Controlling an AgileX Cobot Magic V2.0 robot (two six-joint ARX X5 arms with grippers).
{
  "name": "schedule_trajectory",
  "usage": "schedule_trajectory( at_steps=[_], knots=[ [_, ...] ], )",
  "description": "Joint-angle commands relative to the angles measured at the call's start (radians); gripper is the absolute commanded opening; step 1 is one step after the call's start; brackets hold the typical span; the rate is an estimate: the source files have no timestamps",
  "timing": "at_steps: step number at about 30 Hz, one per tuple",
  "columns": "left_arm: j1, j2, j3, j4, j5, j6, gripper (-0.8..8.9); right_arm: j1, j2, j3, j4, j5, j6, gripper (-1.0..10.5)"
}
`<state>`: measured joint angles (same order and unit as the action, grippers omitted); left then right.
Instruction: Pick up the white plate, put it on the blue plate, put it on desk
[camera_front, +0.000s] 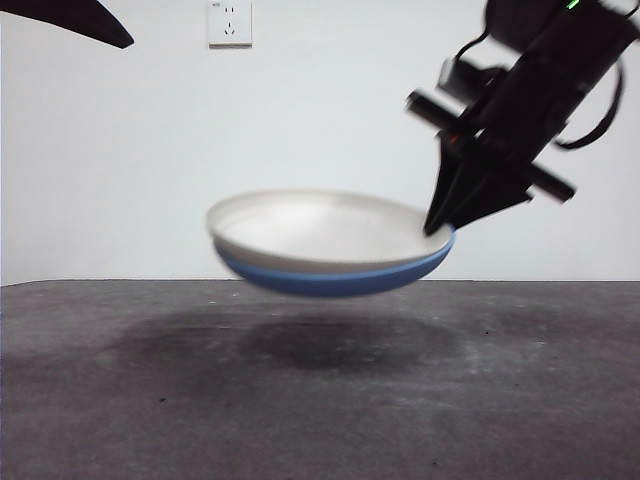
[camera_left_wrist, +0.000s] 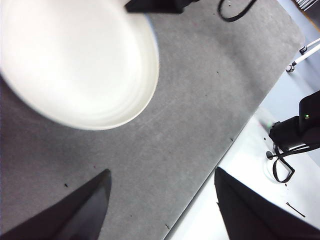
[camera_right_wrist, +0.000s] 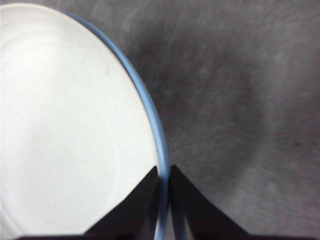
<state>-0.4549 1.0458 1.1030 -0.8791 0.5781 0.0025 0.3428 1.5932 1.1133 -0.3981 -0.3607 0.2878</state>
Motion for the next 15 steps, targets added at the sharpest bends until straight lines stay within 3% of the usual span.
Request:
schedule_trajectory(
  at_steps=[1, 15],
  knots=[
    [-0.005, 0.006, 0.006, 0.011, 0.006, 0.013, 3.35, 0.024, 0.066, 0.049, 0.025, 0.008, 0.042, 0.1],
    [-0.005, 0.006, 0.006, 0.010, 0.006, 0.012, 3.35, 0.049, 0.272, 0.093, 0.061, 0.023, 0.072, 0.1]
  ],
)
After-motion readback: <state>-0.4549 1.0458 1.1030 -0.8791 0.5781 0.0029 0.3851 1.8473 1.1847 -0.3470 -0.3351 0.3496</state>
